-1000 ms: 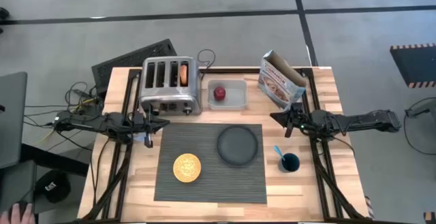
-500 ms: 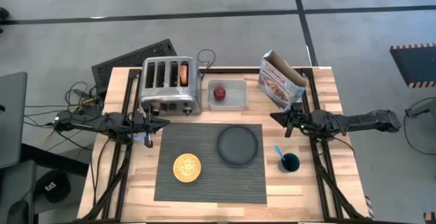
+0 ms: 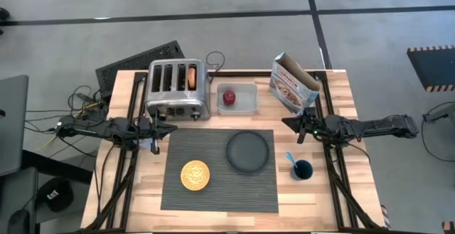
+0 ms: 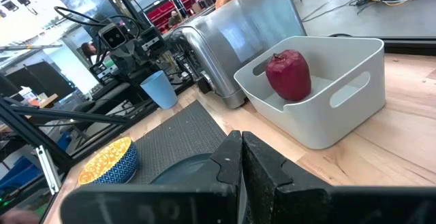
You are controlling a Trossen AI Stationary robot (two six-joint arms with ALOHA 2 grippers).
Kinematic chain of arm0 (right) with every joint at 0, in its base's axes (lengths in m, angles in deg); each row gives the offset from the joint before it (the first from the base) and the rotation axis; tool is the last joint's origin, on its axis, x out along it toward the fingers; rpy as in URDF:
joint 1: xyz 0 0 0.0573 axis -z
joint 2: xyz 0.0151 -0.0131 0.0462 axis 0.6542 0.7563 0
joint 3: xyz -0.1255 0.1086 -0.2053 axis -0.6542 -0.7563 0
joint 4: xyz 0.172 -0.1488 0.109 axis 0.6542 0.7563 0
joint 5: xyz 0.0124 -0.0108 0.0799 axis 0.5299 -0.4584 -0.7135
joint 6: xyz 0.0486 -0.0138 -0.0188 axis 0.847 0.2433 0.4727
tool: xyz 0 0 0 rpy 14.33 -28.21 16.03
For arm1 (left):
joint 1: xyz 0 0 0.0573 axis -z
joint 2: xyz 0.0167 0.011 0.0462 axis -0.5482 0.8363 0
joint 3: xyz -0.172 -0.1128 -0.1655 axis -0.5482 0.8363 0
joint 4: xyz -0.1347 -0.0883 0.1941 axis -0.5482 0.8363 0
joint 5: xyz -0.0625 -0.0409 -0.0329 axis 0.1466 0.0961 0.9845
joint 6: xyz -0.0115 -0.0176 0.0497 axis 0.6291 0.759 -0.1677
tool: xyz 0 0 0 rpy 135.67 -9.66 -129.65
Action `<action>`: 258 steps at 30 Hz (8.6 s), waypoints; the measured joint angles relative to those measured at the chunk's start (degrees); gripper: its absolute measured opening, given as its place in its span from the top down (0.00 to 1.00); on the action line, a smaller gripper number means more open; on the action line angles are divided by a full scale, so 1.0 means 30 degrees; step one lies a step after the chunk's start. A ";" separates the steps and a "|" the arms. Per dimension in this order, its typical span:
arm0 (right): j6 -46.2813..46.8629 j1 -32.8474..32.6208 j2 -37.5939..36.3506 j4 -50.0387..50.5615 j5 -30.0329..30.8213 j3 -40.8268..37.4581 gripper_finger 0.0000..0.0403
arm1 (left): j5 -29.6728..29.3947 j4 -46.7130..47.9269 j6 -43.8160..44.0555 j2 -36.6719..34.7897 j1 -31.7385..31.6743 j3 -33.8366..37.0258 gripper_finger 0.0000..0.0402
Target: Arrange a breakfast setting
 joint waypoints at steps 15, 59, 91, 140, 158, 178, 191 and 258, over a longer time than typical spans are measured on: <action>0.0006 0.0000 0.0000 0.0000 0.0000 0.0000 0.90 | 0.0004 0.0000 0.0000 -0.0004 0.0005 0.0000 1.00; 0.0006 -0.0007 -0.0007 0.0000 -0.0006 0.0000 0.90 | -0.1117 -1.1721 0.1340 1.2500 0.0013 -0.2531 1.00; -0.1514 0.0000 0.0000 -0.0007 0.0016 0.0000 0.90 | -0.3089 -0.6129 -0.1178 2.1915 0.0019 -1.1949 1.00; -0.1531 -0.0003 0.0000 -0.0007 0.0009 0.0000 0.90 | -0.4337 1.6424 1.0857 1.2705 -0.0133 -1.5857 1.00; -0.1546 -0.0005 0.0000 0.0000 0.0009 0.0000 0.90 | -0.3412 1.9518 1.0752 1.2677 -0.0942 -1.8177 0.99; -0.1534 -0.0002 0.0003 0.0000 0.0014 0.0005 0.90 | 0.0007 2.9387 1.8354 1.3294 -0.0934 -2.2669 0.64; -0.1568 0.0044 0.0007 0.0000 0.0030 0.0006 0.90 | 0.3337 3.0402 1.9883 1.6789 -0.0934 -2.0712 0.65; -0.2683 0.0029 0.0000 0.0000 0.0064 0.0007 0.90 | 0.4224 2.5211 1.8570 1.5409 -0.1153 -1.3697 1.00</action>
